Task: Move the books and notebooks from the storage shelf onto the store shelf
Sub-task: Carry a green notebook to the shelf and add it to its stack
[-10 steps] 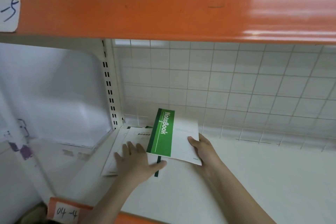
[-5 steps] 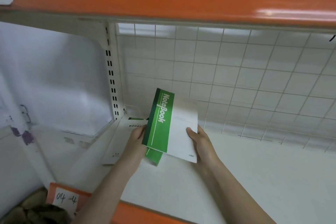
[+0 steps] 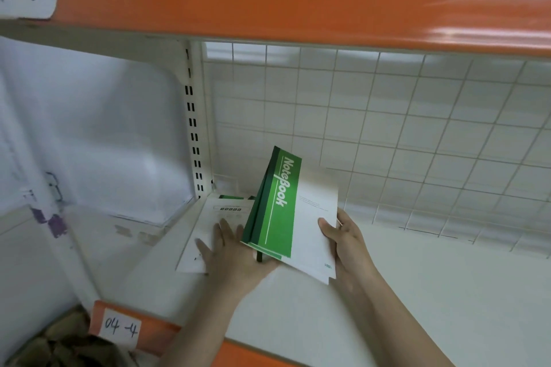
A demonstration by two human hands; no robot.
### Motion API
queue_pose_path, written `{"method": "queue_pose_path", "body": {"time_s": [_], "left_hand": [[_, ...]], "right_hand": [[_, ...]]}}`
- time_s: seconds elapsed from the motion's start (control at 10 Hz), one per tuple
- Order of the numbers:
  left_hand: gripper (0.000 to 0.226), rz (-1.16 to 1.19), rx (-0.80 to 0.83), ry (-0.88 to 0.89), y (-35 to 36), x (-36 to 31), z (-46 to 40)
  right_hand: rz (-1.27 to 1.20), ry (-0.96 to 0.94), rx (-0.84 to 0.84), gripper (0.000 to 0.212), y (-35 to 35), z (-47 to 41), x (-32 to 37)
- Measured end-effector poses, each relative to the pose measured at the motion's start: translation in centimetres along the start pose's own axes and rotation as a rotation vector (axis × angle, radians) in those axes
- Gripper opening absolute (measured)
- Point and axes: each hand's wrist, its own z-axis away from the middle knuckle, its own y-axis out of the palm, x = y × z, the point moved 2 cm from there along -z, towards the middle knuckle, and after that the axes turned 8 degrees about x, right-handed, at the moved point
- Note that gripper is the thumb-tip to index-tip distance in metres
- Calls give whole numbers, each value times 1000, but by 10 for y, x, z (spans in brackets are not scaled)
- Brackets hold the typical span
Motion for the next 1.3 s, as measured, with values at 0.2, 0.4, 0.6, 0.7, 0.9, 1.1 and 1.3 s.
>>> {"method": "queue_pose_path", "body": {"time_s": [0.2,0.4,0.6,0.7,0.9,1.1,1.3], "left_hand": [[75,-56,-61,75,11,-11,6],[58,-116,-32,82,7,-8,11],[20,-318,-896,-32,-17,1,27],[20,770,-350,486,-13,5,21],[36,1464,-319,358,-35,3,19],[30,2072,175,188,-50,-7,32],[48,2050,356,96,-54,-9,42]], "right_hand": [[6,29,-27,33,0,0,-2],[-2,45,-16,32,1,-1,-2],[1,90,-18,28,0,-1,-2],[-22,122,-13,27,2,-1,-3],[-89,48,-21,27,9,0,-11],[-155,27,105,36,18,-1,-18],[-52,47,102,32,9,-3,-9]]}}
